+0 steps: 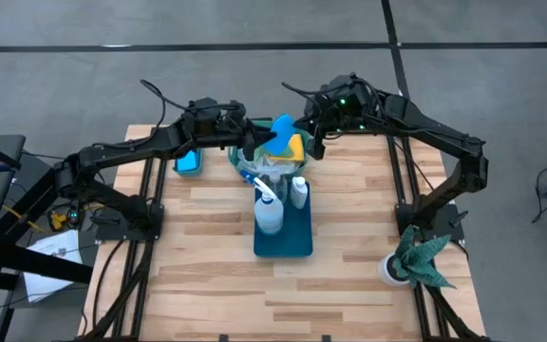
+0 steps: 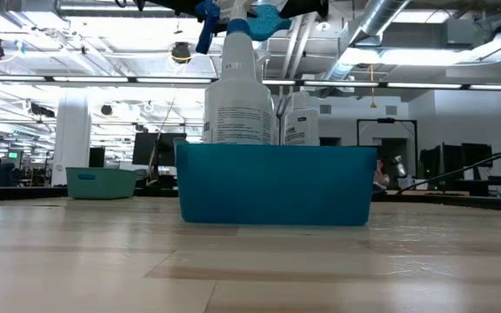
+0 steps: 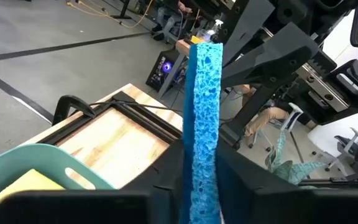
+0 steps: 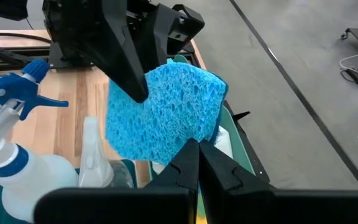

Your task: Pick & Place Kitchen Items

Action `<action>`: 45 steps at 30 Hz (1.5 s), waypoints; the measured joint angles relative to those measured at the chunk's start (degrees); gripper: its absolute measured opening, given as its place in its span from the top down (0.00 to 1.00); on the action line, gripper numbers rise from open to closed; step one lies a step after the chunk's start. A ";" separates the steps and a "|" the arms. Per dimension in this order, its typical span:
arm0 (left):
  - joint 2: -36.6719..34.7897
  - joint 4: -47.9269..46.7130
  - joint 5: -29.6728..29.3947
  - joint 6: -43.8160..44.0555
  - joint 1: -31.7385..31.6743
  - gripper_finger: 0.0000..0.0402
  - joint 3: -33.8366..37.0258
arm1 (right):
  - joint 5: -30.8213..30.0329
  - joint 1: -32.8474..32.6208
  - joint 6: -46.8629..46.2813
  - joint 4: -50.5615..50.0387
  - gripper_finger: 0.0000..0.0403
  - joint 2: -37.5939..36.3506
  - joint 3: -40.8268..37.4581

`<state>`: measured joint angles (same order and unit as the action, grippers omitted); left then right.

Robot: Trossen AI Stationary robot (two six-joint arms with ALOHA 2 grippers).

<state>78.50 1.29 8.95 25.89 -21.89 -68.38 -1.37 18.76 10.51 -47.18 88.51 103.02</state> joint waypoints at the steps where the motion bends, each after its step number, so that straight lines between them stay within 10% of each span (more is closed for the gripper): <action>1: 0.00 -0.01 0.00 -0.02 0.00 0.86 0.00 | 0.00 0.00 -0.11 -0.02 1.00 0.00 -0.02; 13: -0.02 -0.16 -0.05 -0.35 0.26 0.99 0.00 | 2.94 0.07 -2.79 0.75 0.96 -0.04 -0.02; 31: -3.48 -12.42 -8.49 2.01 -3.85 0.99 0.07 | 4.53 5.52 -9.16 0.46 0.46 -2.07 -0.06; 45: -16.95 -23.27 -17.61 15.71 -12.94 0.99 11.00 | 4.37 8.20 -9.96 -2.56 0.46 -6.15 -0.04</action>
<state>61.55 -21.98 -8.65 41.60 -34.83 -57.37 3.01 26.96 0.55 -49.74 82.36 102.98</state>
